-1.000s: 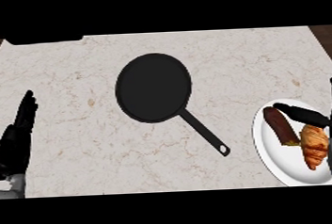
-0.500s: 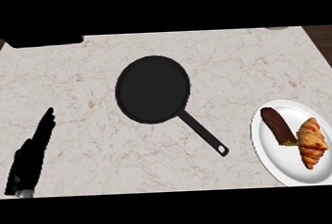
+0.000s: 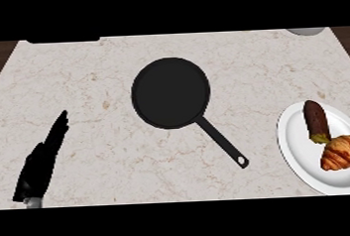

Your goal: Pick the croissant from the plate and place it in the pan

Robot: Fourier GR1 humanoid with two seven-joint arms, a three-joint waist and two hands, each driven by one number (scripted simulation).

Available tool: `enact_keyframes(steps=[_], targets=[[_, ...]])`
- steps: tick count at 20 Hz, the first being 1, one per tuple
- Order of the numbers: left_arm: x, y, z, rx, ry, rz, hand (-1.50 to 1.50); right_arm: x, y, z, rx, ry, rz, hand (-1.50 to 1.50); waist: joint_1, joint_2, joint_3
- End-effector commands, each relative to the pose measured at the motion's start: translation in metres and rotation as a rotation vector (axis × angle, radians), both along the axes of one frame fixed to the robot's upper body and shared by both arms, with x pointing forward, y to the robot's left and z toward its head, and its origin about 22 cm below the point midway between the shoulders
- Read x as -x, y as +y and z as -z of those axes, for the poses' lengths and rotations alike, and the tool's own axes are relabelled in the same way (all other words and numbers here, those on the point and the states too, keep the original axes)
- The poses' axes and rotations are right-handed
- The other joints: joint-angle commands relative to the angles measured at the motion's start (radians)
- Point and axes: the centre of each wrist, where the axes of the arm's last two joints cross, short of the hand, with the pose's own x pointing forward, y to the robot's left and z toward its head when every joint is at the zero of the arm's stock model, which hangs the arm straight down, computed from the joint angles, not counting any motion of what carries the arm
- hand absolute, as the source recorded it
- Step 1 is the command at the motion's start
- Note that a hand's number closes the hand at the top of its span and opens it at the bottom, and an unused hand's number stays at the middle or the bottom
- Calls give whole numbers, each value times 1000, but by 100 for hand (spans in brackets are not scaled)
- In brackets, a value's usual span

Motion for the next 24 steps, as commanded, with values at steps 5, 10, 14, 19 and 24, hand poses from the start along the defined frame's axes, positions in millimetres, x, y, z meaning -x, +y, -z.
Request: enact_keyframes(steps=[5, 10, 14, 19, 24], targets=[[1, -11, -7, 11, 12, 38, 0, -44, 61, -87, -35, 267, 37, -150, 32, 0, 8], [2, -17, -1, 16, 6, 34, 0, -63, 73, -84, -130, 358, 61, -150, 28, 1, 10], [-9, -20, -7, 16, -3, 32, 0, -88, 66, -94, -152, 422, 62, -150, 36, 6, 10], [-8, -19, -7, -1, 1, 38, 0, -95, 62, -75, -166, 592, 92, -150, 40, 5, 9], [-3, -16, -6, 3, -6, 27, 0, -109, 66, -53, -225, 671, 107, -150, 43, 3, 8]])
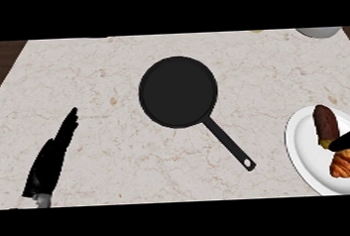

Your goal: Pick the croissant from the plate and place it in the pan

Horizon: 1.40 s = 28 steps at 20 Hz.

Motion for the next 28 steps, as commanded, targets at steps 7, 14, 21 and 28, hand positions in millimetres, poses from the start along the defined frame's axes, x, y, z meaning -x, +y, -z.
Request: enact_keyframes(steps=[7, 14, 21, 28], targets=[[9, 11, 9, 11, 9, -14, 0, -34, 10, 17, -18, 260, 153, -150, -13, -2, 2], [10, 3, -5, 12, -3, -5, 0, -48, 8, 30, 3, 351, 192, -150, -5, -6, 1], [6, 7, 2, 14, 13, -29, 0, -45, 11, 53, -18, 408, 211, -150, -28, -6, 2], [9, 12, 9, -5, 14, -27, 0, -33, 16, 71, -11, 431, 213, -150, -39, -9, 1]])
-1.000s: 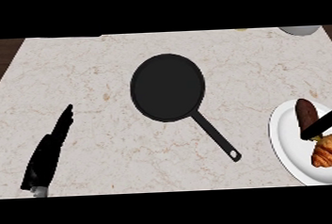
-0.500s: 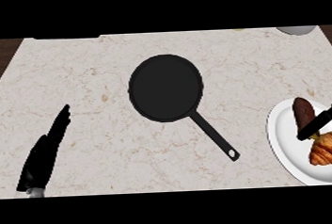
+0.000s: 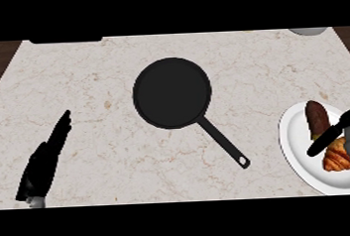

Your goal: Pick the croissant from the plate and place it in the pan

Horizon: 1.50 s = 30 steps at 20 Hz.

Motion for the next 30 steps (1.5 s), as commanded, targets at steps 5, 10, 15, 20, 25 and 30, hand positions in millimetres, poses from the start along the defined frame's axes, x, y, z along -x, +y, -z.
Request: enact_keyframes(steps=[5, 10, 15, 20, 25, 30], targets=[[0, -4, -2, 4, 2, 3, 0, -8, 12, 2, 79, 157, 150, -150, 1, 0, 0], [10, 2, 5, -5, -2, -11, 0, -5, -1, 11, 76, 148, 186, -150, 11, 3, 1], [2, -16, 1, 16, 4, 2, 0, 3, 19, 23, 76, 98, 160, 150, 0, 1, 2], [-9, -2, -4, 9, 12, 17, 0, 9, 5, 24, 33, 13, 172, 150, -3, 3, 2], [-9, -16, 1, 29, 5, -5, 0, 13, 5, 32, -1, -19, 199, 150, -3, 3, 2], [-10, -26, -11, 7, -36, 123, 0, -26, 79, -17, -144, -132, -706, 150, 161, 35, 9]])
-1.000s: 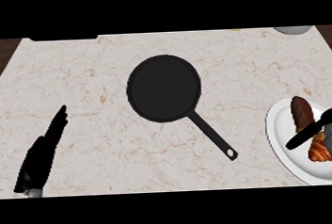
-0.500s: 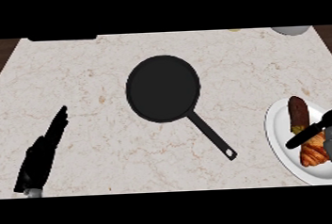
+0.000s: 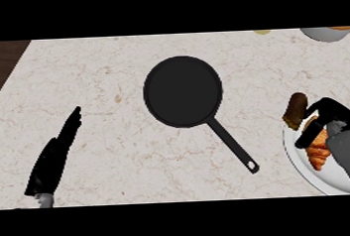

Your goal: Pick the croissant from the plate and place it in the pan

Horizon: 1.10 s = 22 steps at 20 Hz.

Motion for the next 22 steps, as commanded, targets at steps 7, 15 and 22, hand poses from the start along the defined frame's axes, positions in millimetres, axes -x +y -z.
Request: enact_keyframes(steps=[7, 15, 22], targets=[[-7, -16, -4, 7, -13, 92, 0, -38, 54, -94, -56, -210, -915, 150, 86, 31, 20], [-11, -8, -5, -4, -21, 35, 0, -54, 60, -161, -144, -859, -1284, 150, 49, 28, 21], [-7, -12, 5, -13, -10, 41, 0, -93, 64, -141, -323, -1025, -1403, 150, 34, 25, 14]])
